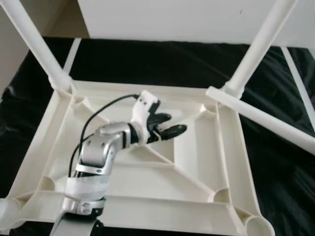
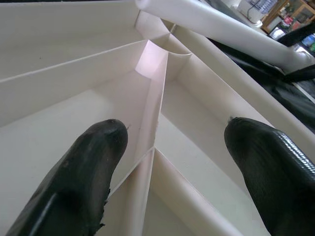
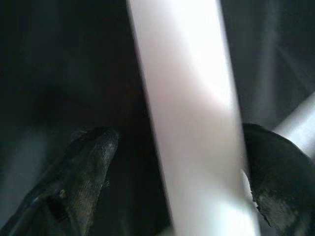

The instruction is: Building children table

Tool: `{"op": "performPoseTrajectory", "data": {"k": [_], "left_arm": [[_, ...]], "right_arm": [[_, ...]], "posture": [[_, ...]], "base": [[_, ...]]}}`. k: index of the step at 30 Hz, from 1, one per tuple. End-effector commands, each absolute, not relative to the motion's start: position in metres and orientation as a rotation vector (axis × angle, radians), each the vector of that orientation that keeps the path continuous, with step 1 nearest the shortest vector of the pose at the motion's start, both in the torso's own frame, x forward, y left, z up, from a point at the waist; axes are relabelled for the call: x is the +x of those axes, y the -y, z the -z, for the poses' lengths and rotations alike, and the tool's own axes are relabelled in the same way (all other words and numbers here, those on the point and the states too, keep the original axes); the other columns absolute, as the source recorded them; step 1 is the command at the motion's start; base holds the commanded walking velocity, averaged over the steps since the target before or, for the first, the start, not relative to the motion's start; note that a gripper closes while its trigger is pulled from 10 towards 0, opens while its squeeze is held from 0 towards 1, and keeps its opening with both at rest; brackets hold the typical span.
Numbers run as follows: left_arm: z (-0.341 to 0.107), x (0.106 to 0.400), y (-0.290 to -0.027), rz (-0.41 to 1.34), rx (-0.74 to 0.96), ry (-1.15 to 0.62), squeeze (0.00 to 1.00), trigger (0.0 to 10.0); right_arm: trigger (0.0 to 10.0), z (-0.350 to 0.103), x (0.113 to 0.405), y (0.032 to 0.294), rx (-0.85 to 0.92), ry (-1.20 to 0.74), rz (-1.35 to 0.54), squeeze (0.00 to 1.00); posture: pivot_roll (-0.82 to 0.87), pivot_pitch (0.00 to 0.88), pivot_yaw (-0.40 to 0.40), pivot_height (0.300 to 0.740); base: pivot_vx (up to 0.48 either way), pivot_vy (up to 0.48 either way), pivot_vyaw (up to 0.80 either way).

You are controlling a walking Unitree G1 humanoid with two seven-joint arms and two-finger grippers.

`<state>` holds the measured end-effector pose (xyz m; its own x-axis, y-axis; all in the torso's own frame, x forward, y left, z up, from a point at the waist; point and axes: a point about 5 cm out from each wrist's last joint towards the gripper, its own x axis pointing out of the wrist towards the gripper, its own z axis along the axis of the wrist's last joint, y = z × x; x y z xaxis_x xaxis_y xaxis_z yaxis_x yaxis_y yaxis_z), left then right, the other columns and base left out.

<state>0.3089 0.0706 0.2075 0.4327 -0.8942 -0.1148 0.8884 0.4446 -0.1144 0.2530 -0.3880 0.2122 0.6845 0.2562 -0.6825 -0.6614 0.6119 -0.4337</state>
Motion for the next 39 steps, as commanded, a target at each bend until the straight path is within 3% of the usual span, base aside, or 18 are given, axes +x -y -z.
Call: {"op": "performPoseTrajectory", "data": {"k": [1,12,13,14,15,16,21,22,23,24,31,32,33,34,36,37,39], "left_arm": [[-0.199,0.305,-0.07,1.116,-0.052,-0.214,0.0,10.0],[-0.198,0.303,-0.073,1.091,-0.065,-0.222,0.0,10.0],[-0.198,0.302,-0.074,1.087,-0.064,-0.221,0.0,10.0],[-0.198,0.302,-0.074,1.087,-0.064,-0.221,0.0,10.0],[-0.198,0.302,-0.076,1.077,-0.065,-0.221,0.0,10.0],[-0.198,0.302,-0.077,1.071,-0.068,-0.219,0.0,10.0],[-0.199,0.301,-0.078,1.062,-0.071,-0.216,0.0,10.0],[-0.198,0.301,-0.078,1.058,-0.074,-0.217,0.0,10.0],[-0.198,0.301,-0.078,1.058,-0.074,-0.217,0.0,10.0],[-0.198,0.301,-0.078,1.054,-0.077,-0.219,0.0,10.0],[-0.198,0.302,-0.079,1.044,-0.086,-0.216,0.0,10.0],[-0.198,0.303,-0.079,1.037,-0.081,-0.213,0.0,10.0],[-0.198,0.303,-0.079,1.037,-0.081,-0.213,0.0,10.0],[-0.199,0.305,-0.08,1.03,-0.079,-0.212,0.0,10.0],[-0.2,0.306,-0.08,1.025,-0.078,-0.211,0.0,10.0],[-0.201,0.306,-0.08,1.024,-0.08,-0.208,0.0,10.0],[-0.203,0.307,-0.079,1.023,-0.076,-0.194,0.0,10.0]], "right_arm": [[10.0,-0.208,0.255,0.387,-0.735,-0.62,-0.568,0.0],[10.0,-0.204,0.27,0.379,-0.723,-0.621,-0.589,0.0],[5.6,-0.205,0.269,0.381,-0.727,-0.639,-0.594,0.0],[5.6,-0.205,0.269,0.381,-0.727,-0.639,-0.594,0.0],[3.9,-0.207,0.266,0.385,-0.733,-0.672,-0.59,0.0],[4.3,-0.209,0.264,0.39,-0.742,-0.704,-0.582,0.0],[4.4,-0.211,0.259,0.395,-0.75,-0.741,-0.591,0.0],[3.1,-0.213,0.256,0.398,-0.736,-0.76,-0.597,0.0],[3.1,-0.213,0.256,0.398,-0.736,-0.76,-0.597,0.0],[0.0,-0.213,0.253,0.4,-0.729,-0.78,-0.607,0.0],[0.0,-0.213,0.251,0.396,-0.66,-0.748,-0.652,0.0],[4.0,-0.217,0.254,0.393,-0.642,-0.698,-0.659,0.0],[4.0,-0.217,0.254,0.393,-0.642,-0.698,-0.659,0.0],[8.4,-0.221,0.257,0.389,-0.626,-0.657,-0.669,0.0],[8.4,-0.223,0.258,0.387,-0.615,-0.633,-0.676,0.0],[10.0,-0.224,0.259,0.385,-0.606,-0.614,-0.695,0.0],[10.0,-0.225,0.261,0.379,-0.608,-0.576,-0.727,0.0]], "posture": [[-0.09,0.274,-0.012,0.74],[-0.07,0.283,-0.032,0.74],[-0.07,0.283,-0.034,0.74],[-0.07,0.283,-0.034,0.74],[-0.07,0.283,-0.037,0.74],[-0.07,0.282,-0.044,0.74],[-0.07,0.28,-0.049,0.74],[-0.08,0.279,-0.052,0.74],[-0.08,0.279,-0.052,0.74],[-0.08,0.279,-0.053,0.74],[-0.07,0.261,-0.056,0.74],[-0.07,0.252,-0.057,0.74],[-0.07,0.252,-0.057,0.74],[-0.07,0.247,-0.056,0.74],[-0.07,0.247,-0.056,0.74],[-0.06,0.231,-0.055,0.74],[-0.06,0.225,-0.056,0.74]], "base": [[0.0,0.0,0.0],[0.0,0.0,0.0],[0.0,0.0,0.0],[0.0,0.0,0.0],[0.0,0.0,0.0],[0.0,0.0,0.0],[0.0,0.0,0.0],[0.0,0.0,0.0],[0.0,0.0,0.0],[0.0,0.0,0.0],[0.0,0.0,0.0],[0.0,0.0,0.0],[0.0,0.0,0.0],[0.0,0.0,0.0],[0.0,0.0,0.0],[0.0,0.0,0.0],[0.0,0.0,0.0]]}}
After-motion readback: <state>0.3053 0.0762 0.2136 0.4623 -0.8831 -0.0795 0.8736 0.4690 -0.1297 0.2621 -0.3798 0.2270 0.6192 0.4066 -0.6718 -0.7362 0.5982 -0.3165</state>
